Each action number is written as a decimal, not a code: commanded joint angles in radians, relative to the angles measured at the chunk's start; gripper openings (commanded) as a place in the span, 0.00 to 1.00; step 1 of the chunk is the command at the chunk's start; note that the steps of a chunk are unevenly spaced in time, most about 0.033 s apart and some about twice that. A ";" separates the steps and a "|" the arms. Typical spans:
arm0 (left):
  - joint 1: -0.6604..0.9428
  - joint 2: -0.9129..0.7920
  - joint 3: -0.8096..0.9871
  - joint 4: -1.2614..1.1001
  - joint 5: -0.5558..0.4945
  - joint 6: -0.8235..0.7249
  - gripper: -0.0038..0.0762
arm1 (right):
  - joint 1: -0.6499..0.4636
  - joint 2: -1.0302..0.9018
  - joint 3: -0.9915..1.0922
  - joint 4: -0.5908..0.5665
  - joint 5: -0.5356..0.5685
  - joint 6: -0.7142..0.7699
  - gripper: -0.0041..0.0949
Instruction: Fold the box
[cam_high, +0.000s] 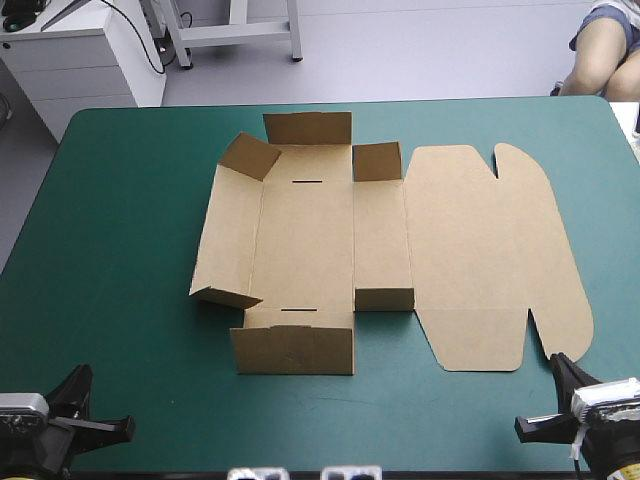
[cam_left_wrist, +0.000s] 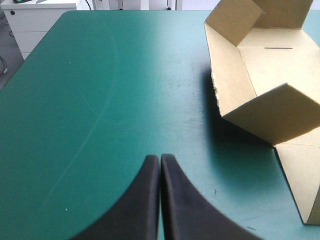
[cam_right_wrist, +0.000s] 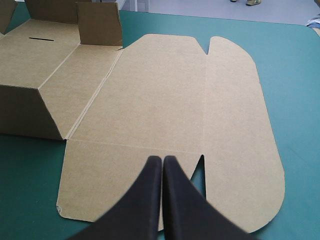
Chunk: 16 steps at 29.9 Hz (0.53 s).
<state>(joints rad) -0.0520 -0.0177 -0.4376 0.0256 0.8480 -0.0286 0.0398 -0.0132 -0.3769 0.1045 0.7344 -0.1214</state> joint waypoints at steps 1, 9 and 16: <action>-0.002 -0.007 -0.025 -0.002 -0.077 -0.002 0.04 | 0.006 -0.002 -0.033 0.005 -0.074 -0.003 0.04; -0.002 -0.007 -0.025 0.002 -0.077 -0.009 0.04 | 0.006 -0.002 -0.033 0.005 -0.074 -0.003 0.04; -0.002 -0.007 -0.025 0.000 -0.100 -0.009 0.04 | 0.006 -0.002 -0.033 0.005 -0.074 -0.003 0.04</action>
<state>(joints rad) -0.0520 -0.0177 -0.4376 0.0267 0.8467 -0.0328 0.0398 -0.0132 -0.3769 0.1045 0.7344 -0.1214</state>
